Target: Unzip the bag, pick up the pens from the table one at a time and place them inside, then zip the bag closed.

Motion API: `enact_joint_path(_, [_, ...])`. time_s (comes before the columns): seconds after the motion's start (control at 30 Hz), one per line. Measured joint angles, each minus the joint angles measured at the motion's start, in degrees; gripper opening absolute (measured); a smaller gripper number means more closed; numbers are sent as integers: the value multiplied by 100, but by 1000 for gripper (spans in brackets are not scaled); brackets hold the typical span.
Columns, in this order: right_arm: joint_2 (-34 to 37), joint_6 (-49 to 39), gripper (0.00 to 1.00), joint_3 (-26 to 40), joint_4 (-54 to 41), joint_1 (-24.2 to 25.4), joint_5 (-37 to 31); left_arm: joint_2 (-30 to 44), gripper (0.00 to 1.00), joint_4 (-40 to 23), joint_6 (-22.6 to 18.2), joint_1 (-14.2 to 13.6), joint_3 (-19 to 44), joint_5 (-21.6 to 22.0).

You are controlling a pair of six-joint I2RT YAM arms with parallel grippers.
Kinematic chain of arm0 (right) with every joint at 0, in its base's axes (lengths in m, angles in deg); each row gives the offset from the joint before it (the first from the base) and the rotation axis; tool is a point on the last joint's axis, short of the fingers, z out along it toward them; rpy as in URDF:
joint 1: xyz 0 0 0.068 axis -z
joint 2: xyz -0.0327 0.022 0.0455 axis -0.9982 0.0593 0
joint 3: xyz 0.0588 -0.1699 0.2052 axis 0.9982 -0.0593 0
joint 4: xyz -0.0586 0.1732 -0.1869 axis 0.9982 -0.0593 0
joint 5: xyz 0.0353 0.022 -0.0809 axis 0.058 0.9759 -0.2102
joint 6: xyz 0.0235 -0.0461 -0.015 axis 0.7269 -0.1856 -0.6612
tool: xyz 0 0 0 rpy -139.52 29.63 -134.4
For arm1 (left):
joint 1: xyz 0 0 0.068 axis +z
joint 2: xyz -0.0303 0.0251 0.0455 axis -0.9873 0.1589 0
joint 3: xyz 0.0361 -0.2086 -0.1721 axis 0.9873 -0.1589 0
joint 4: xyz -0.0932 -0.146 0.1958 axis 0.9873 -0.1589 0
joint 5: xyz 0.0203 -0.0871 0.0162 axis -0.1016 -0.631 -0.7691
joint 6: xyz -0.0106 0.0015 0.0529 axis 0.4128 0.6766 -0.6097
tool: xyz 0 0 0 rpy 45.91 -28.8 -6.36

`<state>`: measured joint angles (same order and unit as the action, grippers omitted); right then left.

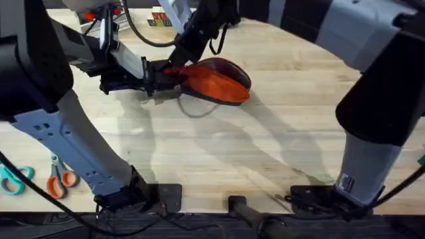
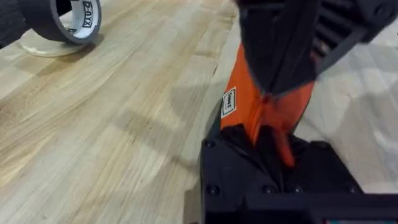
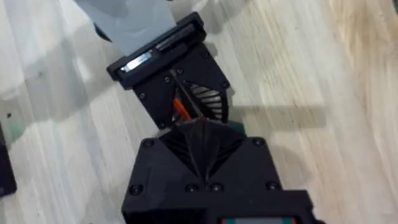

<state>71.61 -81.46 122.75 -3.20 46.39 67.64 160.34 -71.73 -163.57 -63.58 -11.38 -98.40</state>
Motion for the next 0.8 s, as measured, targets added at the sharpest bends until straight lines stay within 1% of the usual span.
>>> enact_joint_path(0.33, [-192, -513, 29, 625, -1281, 4, -143, 0, 40, 0, 17, 0, 0, -1])
enact_joint_path(0.5, [-192, -640, 29, 1117, -1914, 24, -456, 0, 40, 0, 17, 0, 0, -1])
enact_joint_path(0.63, [-193, -783, 29, 1382, -2110, 78, -604, 0, 40, 0, 19, 0, 0, -1])
enact_joint_path(0.8, [-202, -1019, 29, 1421, -2138, 126, -696, 0, 40, 0, 19, 0, 0, -1])
